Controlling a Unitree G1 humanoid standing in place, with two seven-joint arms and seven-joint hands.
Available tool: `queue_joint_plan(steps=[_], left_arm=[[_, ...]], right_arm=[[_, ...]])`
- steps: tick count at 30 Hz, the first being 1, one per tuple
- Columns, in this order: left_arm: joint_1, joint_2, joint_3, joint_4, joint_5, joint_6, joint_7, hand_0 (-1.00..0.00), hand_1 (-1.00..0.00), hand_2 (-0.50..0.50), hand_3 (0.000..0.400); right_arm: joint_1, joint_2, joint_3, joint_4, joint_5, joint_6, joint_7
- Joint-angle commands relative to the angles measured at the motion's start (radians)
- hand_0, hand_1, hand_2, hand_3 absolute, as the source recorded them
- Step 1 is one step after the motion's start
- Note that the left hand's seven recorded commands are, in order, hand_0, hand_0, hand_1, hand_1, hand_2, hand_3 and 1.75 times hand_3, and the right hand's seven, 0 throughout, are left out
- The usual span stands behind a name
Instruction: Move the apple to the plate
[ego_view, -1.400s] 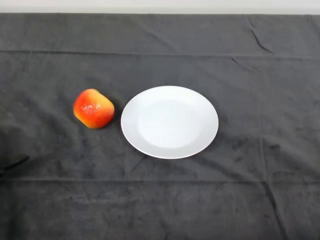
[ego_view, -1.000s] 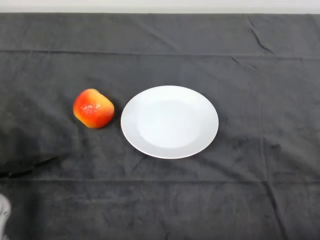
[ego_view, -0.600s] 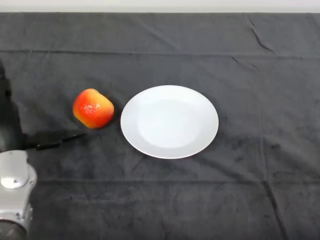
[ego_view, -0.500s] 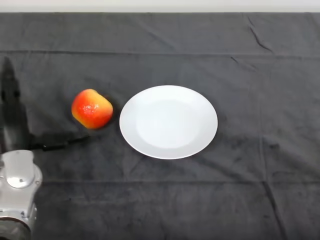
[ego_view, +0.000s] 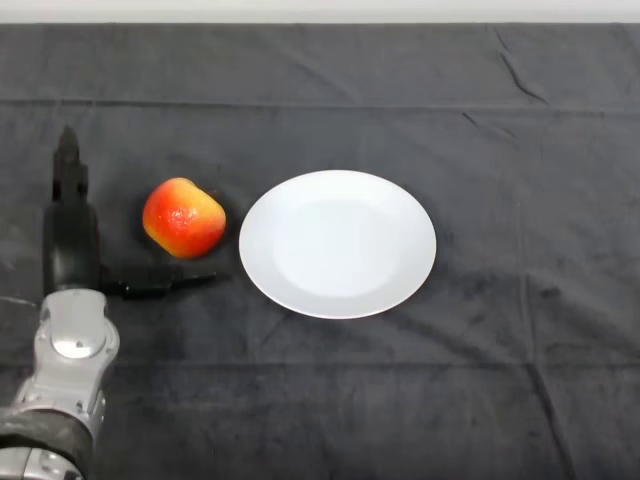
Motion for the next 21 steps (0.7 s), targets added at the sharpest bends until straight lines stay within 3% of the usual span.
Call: queue_joint_plan(steps=[1,21], left_arm=[[-0.063,-0.005,-0.026,0.048,0.014,0.01,-0.011,0.0,0.0,0.0,0.0],[-0.166,-0.068,-0.092,0.152,0.02,0.071,-0.008,0.0,0.0,0.0,0.0]], right_arm=[[0.004,0.001,-0.0139,0.011,0.0028,0.002,-0.0028],[0.002,-0.001,-0.0143,0.015,0.0031,0.003,-0.0002]])
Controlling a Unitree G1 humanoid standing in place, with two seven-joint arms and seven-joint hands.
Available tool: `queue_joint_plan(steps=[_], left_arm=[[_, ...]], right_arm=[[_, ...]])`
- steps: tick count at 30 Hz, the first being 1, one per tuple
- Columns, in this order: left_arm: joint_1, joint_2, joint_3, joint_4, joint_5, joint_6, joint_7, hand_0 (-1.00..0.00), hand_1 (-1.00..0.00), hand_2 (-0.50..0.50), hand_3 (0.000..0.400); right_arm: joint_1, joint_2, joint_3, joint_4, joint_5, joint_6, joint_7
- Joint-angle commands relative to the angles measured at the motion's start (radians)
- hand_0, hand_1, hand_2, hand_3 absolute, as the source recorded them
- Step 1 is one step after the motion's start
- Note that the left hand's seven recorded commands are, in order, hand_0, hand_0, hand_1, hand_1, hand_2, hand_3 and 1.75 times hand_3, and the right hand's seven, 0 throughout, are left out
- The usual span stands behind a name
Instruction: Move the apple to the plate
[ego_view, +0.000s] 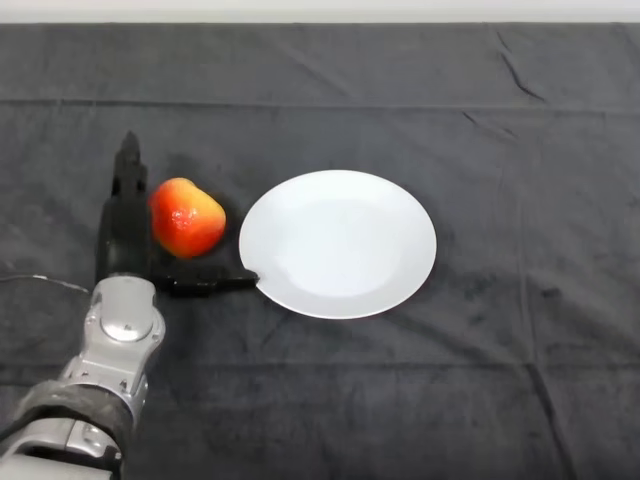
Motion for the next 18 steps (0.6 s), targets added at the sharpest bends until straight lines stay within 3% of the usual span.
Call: queue_joint_plan(steps=[1,6,7,8,10,11,12,18], left_arm=[[-0.07,0.0,-0.021,0.039,0.017,0.015,-0.003,0.0,0.0,0.0,0.0],[-0.076,-0.001,-0.034,0.047,0.015,0.011,-0.01,0.0,0.0,0.0,0.0],[-0.076,-0.001,-0.036,0.048,0.015,0.009,-0.011,-0.87,0.0,-0.44,0.35],[-0.076,0.0,-0.039,0.049,0.015,0.008,-0.012,-1.0,0.0,-0.5,0.4],[-0.075,0.002,-0.043,0.05,0.015,0.004,-0.013,-1.0,-0.55,-0.22,0.4],[-0.075,0.004,-0.046,0.051,0.016,0.002,-0.013,-1.0,-0.92,-0.04,0.4],[-0.074,0.005,-0.048,0.051,0.017,-0.001,-0.013,-1.0,-1.0,0.0,0.4],[-0.07,0.016,-0.061,0.05,0.023,-0.015,-0.006,-1.0,-1.0,0.0,0.4]], right_arm=[[0.002,-0.001,-0.0139,0.016,0.0029,0.003,-0.0013],[0.002,-0.002,-0.014,0.017,0.0028,0.003,-0.0007],[0.002,-0.002,-0.014,0.017,0.0028,0.002,-0.0006],[0.002,-0.002,-0.014,0.017,0.0028,0.002,-0.0005],[0.001,-0.002,-0.014,0.017,0.0028,0.002,-0.0003],[0.001,-0.002,-0.0139,0.017,0.0027,0.002,-0.0002],[0.001,-0.002,-0.0139,0.018,0.0027,0.002,-0.0001],[0.001,-0.002,-0.0139,0.018,0.0026,0.002,0.0004]])
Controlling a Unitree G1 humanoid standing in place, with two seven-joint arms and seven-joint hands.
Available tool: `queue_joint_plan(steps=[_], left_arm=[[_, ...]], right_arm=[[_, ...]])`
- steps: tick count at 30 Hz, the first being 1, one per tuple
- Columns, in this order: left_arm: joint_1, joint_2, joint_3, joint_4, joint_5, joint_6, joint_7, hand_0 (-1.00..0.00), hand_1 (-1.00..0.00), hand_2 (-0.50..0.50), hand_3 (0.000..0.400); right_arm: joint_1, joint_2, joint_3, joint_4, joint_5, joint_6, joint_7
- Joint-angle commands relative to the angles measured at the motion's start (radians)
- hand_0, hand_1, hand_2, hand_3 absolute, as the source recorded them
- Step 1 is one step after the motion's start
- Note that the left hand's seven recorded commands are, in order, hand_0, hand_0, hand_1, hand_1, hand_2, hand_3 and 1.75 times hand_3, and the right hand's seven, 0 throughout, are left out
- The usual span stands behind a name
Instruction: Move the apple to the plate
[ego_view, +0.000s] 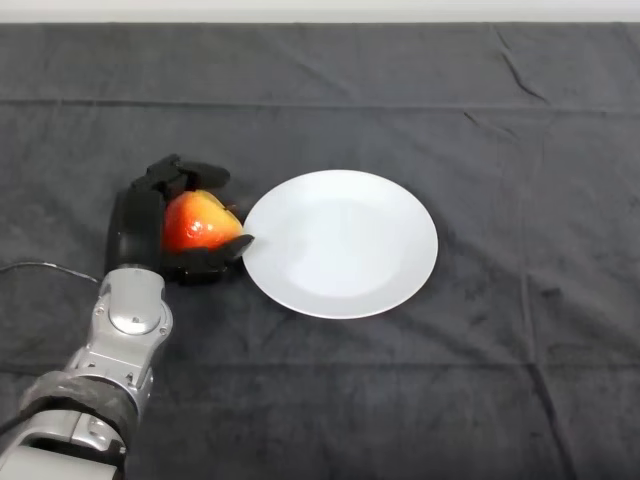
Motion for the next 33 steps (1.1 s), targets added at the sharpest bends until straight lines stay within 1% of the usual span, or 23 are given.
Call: queue_joint_plan(steps=[1,11,14,17,22,25,28,33], left_arm=[[-0.047,0.022,-0.025,0.048,0.018,-0.017,-0.001,-1.0,-1.0,0.0,0.4],[-0.058,0.062,-0.014,0.036,0.009,-0.031,-0.013,-1.0,-1.0,0.0,0.4],[-0.075,0.08,-0.002,0.018,0.0,-0.017,-0.021,-1.0,-1.0,0.0,0.4],[-0.09,0.096,0.009,-0.029,-0.009,0.01,-0.026,-1.0,-1.0,0.0,0.4],[-0.093,0.121,0.026,-0.171,-0.02,0.065,-0.021,-1.0,-1.0,0.0,0.4],[-0.078,0.12,0.027,-0.277,-0.017,0.096,-0.003,-1.0,-1.0,0.0,0.4],[-0.053,0.105,0.016,-0.391,-0.002,0.128,0.026,-1.0,-1.0,0.0,0.4],[0.001,0.06,-0.032,-0.574,0.037,0.186,0.081,-1.0,-1.0,0.0,0.4]], right_arm=[[0.001,-0.002,-0.0139,0.018,0.0026,0.002,-0.0024],[0.001,-0.003,-0.0138,0.019,0.0023,0.002,-0.0017],[0.001,-0.003,-0.0138,0.02,0.0023,0.002,-0.0016],[0.001,-0.003,-0.0138,0.02,0.0022,0.002,-0.0015],[0.001,-0.002,-0.0138,0.019,0.0021,0.002,-0.0017],[0.001,-0.002,-0.0137,0.018,0.0021,0.002,-0.0021],[0.001,-0.001,-0.0136,0.017,0.002,0.001,-0.0027],[0.002,0.0,-0.0133,0.014,0.0019,0.001,-0.0041]])
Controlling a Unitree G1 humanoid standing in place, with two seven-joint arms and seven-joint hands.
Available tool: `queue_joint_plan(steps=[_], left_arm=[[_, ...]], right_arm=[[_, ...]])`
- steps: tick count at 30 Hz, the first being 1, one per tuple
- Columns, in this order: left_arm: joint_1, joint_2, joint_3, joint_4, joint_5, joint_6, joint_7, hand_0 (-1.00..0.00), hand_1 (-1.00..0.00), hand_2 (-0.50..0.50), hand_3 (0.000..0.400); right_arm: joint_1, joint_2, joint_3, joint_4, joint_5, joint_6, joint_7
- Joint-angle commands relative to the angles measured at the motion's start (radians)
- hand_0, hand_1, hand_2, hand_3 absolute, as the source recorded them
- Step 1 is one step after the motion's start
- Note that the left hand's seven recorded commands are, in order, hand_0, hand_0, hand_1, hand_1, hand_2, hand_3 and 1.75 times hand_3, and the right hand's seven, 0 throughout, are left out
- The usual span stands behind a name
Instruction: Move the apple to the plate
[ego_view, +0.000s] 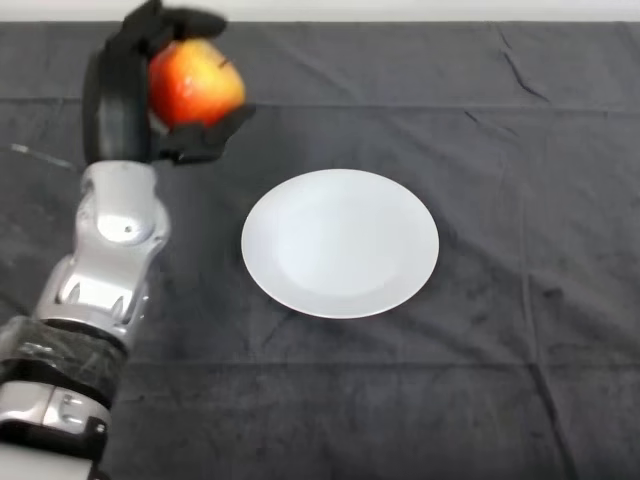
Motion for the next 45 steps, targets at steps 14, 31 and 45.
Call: queue_joint_plan(steps=[14,31,45], left_arm=[[0.028,-0.084,-0.242,-0.09,0.032,0.048,0.1,-1.0,-1.0,0.0,0.4],[-0.046,-0.113,-0.415,0.16,-0.061,-0.017,0.097,-1.0,-1.0,0.0,0.4],[-0.096,-0.148,-0.514,0.336,-0.149,-0.049,0.079,-1.0,-1.0,0.0,0.4]], right_arm=[[0.005,0.003,-0.0122,0.007,0.0017,0.001,-0.0106],[0.005,0.002,-0.0126,0.007,0.0026,0.002,-0.011],[0.003,0.0,-0.0132,0.012,0.0032,0.003,-0.0087]])
